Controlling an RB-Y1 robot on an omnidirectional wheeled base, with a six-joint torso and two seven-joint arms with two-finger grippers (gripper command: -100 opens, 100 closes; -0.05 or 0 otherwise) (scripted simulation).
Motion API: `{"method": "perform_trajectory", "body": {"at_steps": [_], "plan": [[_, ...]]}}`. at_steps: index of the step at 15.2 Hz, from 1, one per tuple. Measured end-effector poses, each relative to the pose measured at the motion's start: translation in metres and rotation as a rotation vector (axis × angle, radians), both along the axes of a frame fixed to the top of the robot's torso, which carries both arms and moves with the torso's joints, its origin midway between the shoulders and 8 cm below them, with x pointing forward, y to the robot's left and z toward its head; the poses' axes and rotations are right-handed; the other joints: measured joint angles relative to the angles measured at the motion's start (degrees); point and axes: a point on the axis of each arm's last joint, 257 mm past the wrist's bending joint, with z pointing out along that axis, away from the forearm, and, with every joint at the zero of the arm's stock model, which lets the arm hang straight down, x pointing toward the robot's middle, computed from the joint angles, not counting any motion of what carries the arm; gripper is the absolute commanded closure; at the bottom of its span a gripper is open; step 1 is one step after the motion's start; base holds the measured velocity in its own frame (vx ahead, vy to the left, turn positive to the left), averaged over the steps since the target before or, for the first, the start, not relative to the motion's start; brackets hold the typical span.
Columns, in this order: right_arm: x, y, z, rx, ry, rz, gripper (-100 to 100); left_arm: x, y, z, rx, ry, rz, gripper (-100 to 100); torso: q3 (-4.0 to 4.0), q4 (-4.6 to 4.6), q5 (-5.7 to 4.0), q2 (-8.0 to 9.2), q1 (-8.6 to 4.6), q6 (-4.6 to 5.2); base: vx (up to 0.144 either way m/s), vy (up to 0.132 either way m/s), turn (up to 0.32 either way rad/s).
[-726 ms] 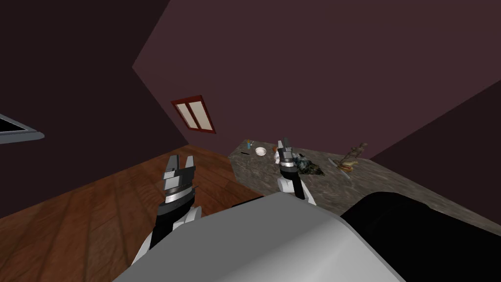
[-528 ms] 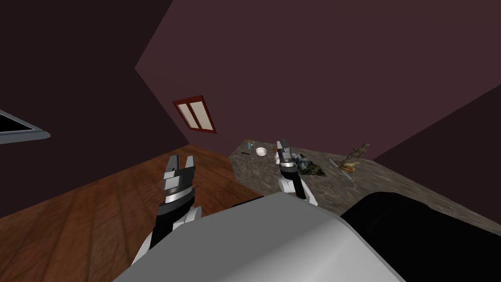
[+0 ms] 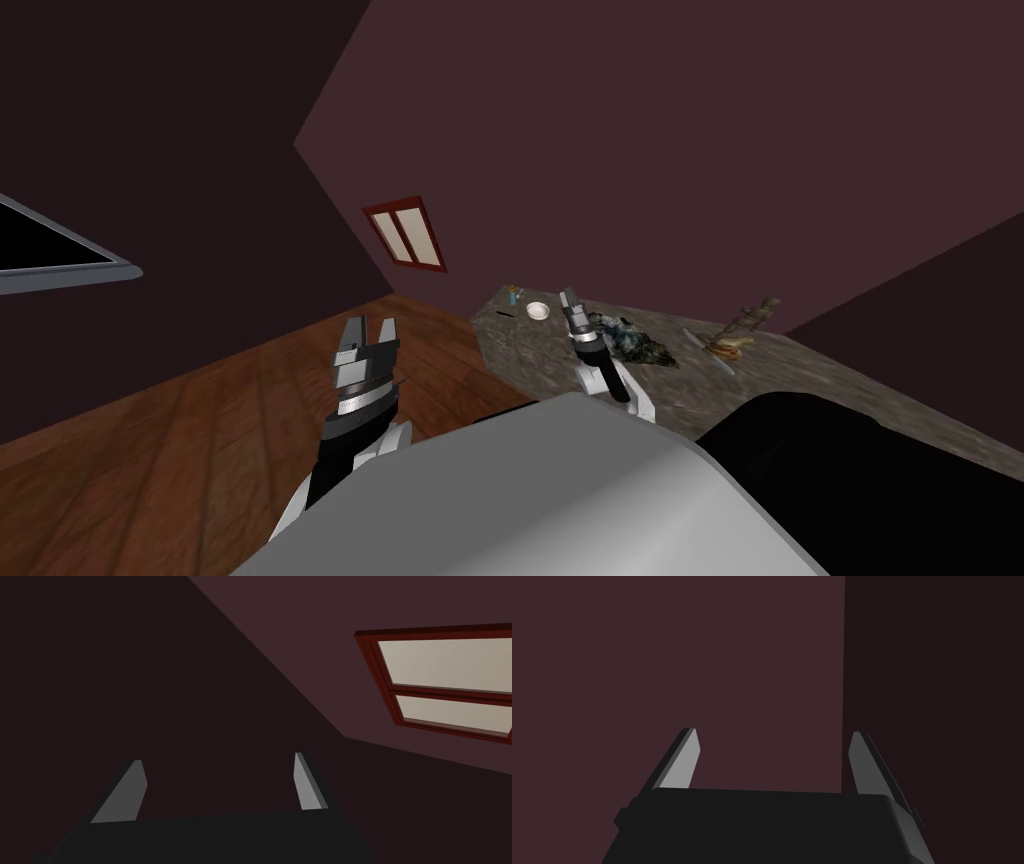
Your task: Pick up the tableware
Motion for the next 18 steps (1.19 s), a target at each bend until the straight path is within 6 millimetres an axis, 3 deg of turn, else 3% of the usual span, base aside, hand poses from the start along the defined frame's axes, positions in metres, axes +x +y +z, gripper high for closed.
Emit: {"method": "perform_trajectory", "body": {"at_steps": [9,18], "plan": [[0.016,0.009,-0.043,-0.216,0.110,0.054,-100,0.000,0.000,0.000,0.000,0.000,0.000,0,-0.02,-0.01,0.00,-0.03,0.01,0.00,0.025,0.010,0.071],[0.024,0.006,-0.092,-0.431,0.214,0.097,-100,0.000,0.000,0.000,0.000,0.000,0.000,0,0.00,0.00,0.01,0.00,0.01,0.01,0.025,0.011,0.083]]}}
